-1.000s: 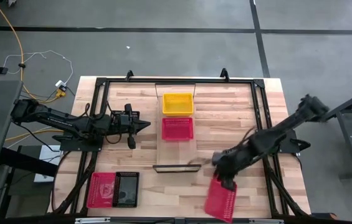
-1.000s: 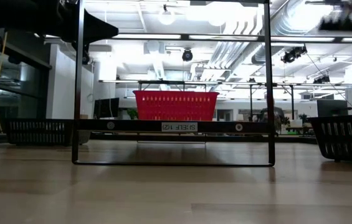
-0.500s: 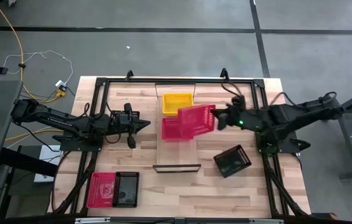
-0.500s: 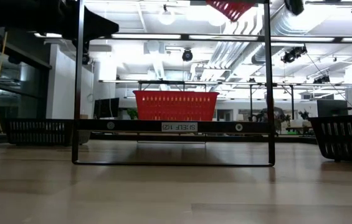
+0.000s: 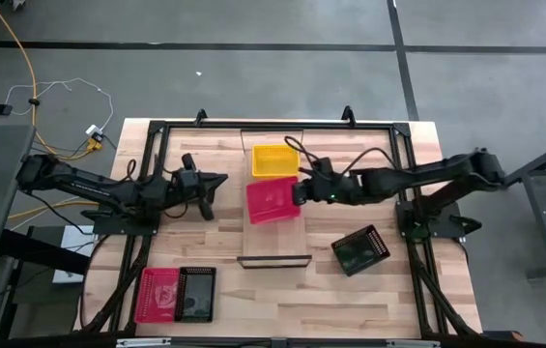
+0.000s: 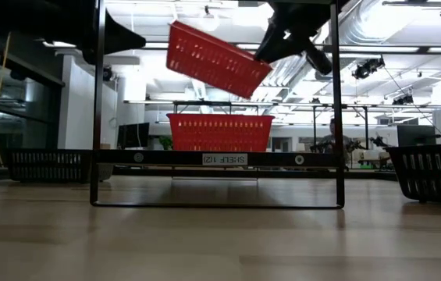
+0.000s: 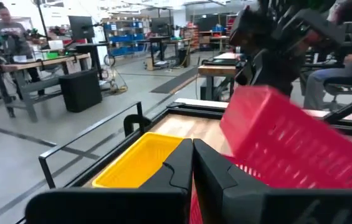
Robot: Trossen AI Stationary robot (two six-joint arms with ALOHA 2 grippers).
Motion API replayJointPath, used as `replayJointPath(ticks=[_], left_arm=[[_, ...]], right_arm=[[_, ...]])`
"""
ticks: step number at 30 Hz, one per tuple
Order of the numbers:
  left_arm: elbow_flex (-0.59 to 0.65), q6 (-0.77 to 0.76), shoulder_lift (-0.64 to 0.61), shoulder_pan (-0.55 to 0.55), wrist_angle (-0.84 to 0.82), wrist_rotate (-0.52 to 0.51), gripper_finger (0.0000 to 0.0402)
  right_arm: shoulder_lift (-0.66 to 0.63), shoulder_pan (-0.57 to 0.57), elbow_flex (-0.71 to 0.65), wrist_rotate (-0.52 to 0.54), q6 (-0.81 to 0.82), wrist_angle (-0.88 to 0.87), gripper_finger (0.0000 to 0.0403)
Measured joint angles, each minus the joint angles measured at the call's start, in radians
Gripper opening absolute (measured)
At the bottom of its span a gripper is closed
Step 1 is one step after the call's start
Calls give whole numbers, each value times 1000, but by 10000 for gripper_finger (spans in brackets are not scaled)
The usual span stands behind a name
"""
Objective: Stack baskets on shelf by color
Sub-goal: Stack the right red bin on the red bin on the shelf
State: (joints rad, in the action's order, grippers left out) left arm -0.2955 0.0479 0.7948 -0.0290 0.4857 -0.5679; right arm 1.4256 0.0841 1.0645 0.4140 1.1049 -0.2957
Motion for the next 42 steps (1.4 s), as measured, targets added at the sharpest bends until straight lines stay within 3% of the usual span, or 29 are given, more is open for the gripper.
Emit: replayJointPath(ticks=[8,29,42], left_arm=[[0,10,-40,-33,-25,2,0],[0,9,-42,-38,-26,3,0],[0,9,-42,-38,-26,4,0]], right_arm=[[16,1,0,81,123,-128,0],[35,2,0,44,152,-160,2],[34,2,0,43,143,-158,112]])
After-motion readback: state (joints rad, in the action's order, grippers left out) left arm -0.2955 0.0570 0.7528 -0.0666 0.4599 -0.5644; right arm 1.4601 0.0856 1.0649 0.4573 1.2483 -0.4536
